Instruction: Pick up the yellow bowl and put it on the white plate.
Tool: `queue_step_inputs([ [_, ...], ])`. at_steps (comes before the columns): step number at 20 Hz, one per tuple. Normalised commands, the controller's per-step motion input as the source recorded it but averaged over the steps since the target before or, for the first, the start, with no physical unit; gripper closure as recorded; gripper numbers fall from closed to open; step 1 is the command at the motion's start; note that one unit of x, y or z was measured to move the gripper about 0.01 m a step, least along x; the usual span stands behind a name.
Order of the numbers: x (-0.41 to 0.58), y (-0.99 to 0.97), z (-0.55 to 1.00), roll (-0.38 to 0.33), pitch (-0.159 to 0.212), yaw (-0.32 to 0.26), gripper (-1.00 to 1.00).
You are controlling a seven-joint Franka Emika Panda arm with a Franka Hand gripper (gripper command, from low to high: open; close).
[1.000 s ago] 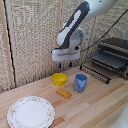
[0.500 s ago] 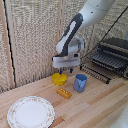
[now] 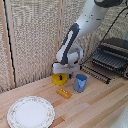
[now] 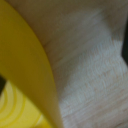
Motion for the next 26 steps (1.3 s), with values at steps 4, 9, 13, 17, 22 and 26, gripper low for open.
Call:
queue_step_inputs([
  [4,0.0,0.1,-0.01,-0.023,0.0,0.0,1.0],
  [9,0.0,0.08,0.11,-0.003,-0.025,-0.005,1.0],
  [13,0.024,-0.04,0.52,0.044,-0.075,-0.038,1.0],
  [17,0.09,0.0,0.79,0.121,-0.038,-0.001,1.0],
  [22,0.081,0.01,0.79,0.142,-0.002,0.003,1.0],
  [26,0.02,0.36,0.84,0.106,-0.002,0.028,1.0],
])
